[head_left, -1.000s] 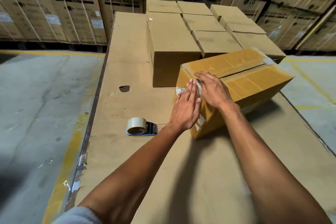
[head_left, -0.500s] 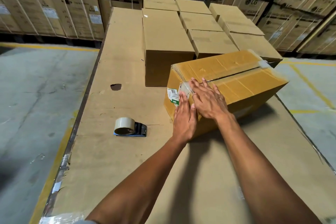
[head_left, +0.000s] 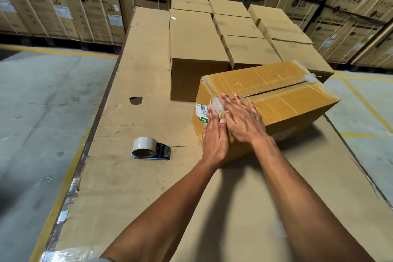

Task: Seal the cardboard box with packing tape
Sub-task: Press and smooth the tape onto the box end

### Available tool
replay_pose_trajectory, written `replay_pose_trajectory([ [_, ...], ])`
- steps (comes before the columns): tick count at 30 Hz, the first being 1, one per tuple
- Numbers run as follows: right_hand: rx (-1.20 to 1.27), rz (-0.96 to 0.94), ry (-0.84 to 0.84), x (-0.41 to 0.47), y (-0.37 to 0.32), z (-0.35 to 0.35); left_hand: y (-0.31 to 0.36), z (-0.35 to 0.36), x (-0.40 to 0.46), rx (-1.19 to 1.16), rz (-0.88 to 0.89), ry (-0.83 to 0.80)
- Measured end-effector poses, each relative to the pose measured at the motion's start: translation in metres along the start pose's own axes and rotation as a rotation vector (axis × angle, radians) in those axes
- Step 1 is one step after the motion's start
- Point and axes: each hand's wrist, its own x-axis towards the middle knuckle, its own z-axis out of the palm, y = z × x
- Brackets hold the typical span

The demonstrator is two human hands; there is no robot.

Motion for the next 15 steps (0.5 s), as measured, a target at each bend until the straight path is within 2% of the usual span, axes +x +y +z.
replay_pose_trajectory([
  [6,0.030,0.126,-0.004,0.009,0.001,0.005,-0.014,-0.001,-0.004,-0.020,-0.135,0.016],
  [10,0.184,0.314,-0.038,0.025,-0.001,-0.001,0.005,-0.009,0.017,-0.277,-0.329,0.159],
  [15,0.169,0.466,0.013,0.038,-0.009,-0.004,0.024,-0.014,0.061,-0.518,-0.457,0.144],
])
